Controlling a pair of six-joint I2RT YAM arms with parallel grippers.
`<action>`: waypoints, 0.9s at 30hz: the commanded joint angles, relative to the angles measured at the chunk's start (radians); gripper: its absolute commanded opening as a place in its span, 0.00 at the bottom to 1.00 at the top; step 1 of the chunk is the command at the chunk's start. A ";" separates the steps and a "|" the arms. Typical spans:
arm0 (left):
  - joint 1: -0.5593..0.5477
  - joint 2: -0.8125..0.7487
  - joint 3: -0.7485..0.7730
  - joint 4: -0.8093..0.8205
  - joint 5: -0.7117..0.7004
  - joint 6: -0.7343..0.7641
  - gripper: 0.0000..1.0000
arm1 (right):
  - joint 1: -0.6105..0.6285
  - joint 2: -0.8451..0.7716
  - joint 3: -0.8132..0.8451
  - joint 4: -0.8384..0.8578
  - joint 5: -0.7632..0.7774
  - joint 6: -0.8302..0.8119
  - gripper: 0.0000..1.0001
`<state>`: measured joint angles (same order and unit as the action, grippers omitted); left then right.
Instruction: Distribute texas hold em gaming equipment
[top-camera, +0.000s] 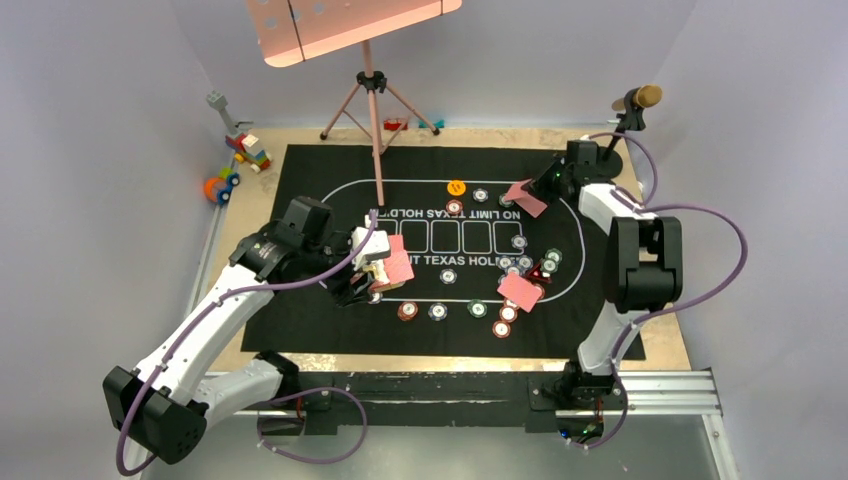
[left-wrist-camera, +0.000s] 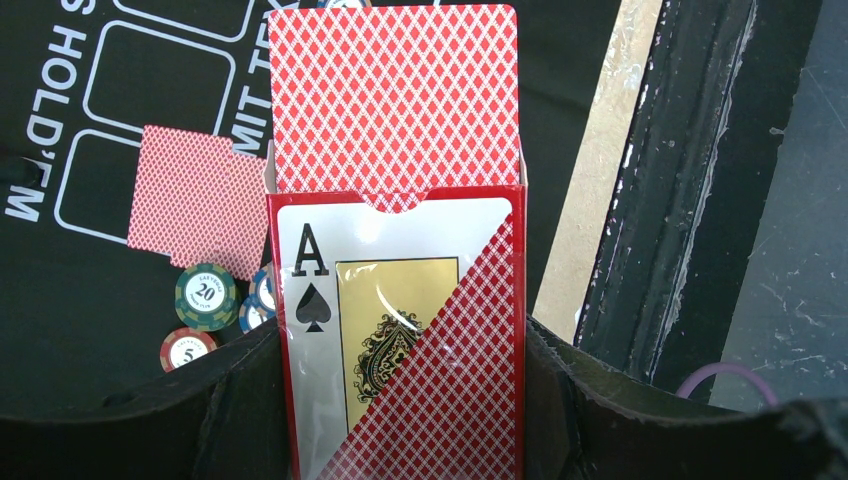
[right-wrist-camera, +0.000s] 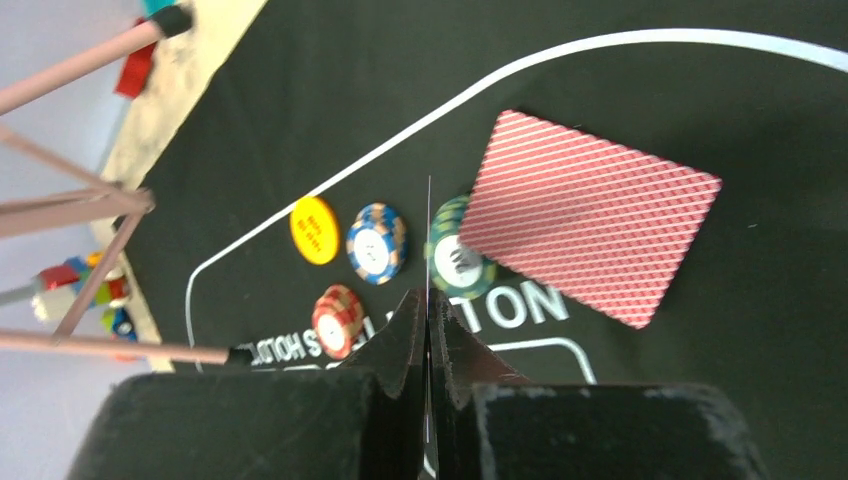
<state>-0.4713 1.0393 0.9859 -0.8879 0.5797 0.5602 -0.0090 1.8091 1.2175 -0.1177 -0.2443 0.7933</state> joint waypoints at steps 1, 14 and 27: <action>0.002 -0.024 0.029 0.032 0.034 -0.004 0.10 | -0.020 0.020 0.026 0.079 0.122 0.045 0.00; 0.002 -0.032 0.014 0.027 0.034 0.003 0.09 | -0.041 0.114 0.094 -0.077 0.186 0.041 0.22; 0.002 -0.040 0.012 0.025 0.037 0.003 0.10 | -0.041 0.033 0.058 -0.197 0.224 0.008 0.53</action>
<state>-0.4713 1.0267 0.9855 -0.8890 0.5797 0.5610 -0.0509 1.9228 1.2694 -0.2554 -0.0628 0.8242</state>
